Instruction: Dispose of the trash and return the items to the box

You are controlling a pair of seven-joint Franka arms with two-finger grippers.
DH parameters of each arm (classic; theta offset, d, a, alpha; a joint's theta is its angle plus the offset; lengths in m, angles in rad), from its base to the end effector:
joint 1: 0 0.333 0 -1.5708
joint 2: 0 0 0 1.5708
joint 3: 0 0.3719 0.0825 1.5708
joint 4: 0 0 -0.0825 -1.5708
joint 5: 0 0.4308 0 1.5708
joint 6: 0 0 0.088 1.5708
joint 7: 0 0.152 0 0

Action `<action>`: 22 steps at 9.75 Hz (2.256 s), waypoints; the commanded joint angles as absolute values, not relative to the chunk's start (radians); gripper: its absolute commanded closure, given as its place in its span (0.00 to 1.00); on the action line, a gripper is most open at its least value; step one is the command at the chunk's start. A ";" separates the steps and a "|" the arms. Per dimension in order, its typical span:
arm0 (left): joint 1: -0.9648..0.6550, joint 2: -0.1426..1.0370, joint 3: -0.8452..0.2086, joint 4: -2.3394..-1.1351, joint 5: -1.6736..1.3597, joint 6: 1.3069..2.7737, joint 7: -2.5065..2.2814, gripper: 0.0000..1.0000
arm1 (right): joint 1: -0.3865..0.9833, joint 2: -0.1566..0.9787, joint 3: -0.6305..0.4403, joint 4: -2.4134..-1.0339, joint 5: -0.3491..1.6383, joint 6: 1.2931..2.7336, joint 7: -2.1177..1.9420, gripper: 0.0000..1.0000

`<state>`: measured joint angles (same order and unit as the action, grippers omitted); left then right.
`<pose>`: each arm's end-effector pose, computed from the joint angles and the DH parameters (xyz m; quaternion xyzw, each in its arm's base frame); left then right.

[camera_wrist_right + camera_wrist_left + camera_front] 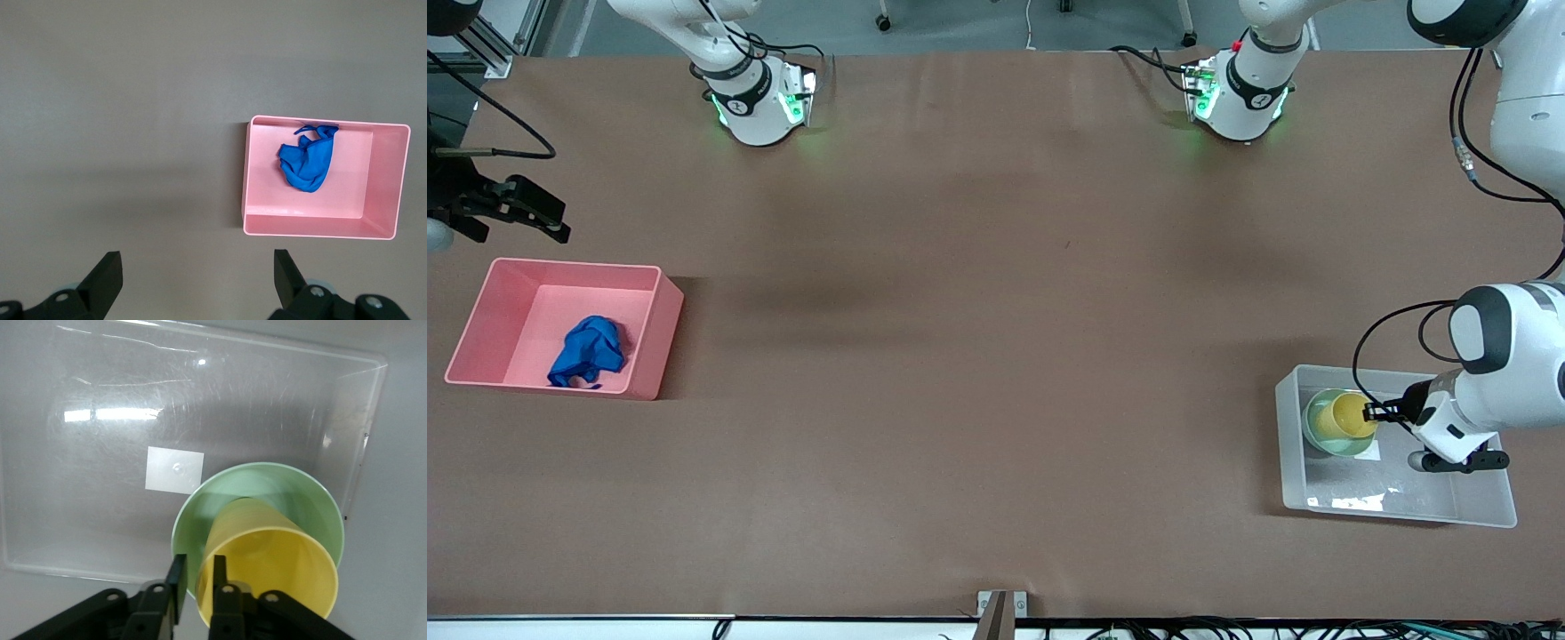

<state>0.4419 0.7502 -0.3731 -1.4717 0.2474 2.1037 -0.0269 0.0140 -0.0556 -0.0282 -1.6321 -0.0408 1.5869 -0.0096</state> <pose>0.7729 0.1198 0.2200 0.9990 0.0232 -0.0308 0.0236 0.5824 -0.0149 0.6380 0.9998 -0.0021 0.0050 0.0197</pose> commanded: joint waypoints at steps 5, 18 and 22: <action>0.442 0.637 -0.412 -1.419 0.265 2.017 -0.028 0.00 | 0.008 -0.049 -0.026 -1.618 -0.029 1.582 -0.003 0.00; 0.200 0.048 -0.305 -1.566 0.034 1.646 -0.035 0.00 | 0.008 -0.049 -0.026 -1.618 -0.029 1.577 -0.003 0.00; 0.049 -0.032 -0.169 -1.650 0.006 1.603 -0.061 0.00 | 0.000 -0.049 -0.026 -1.618 -0.029 1.577 -0.003 0.00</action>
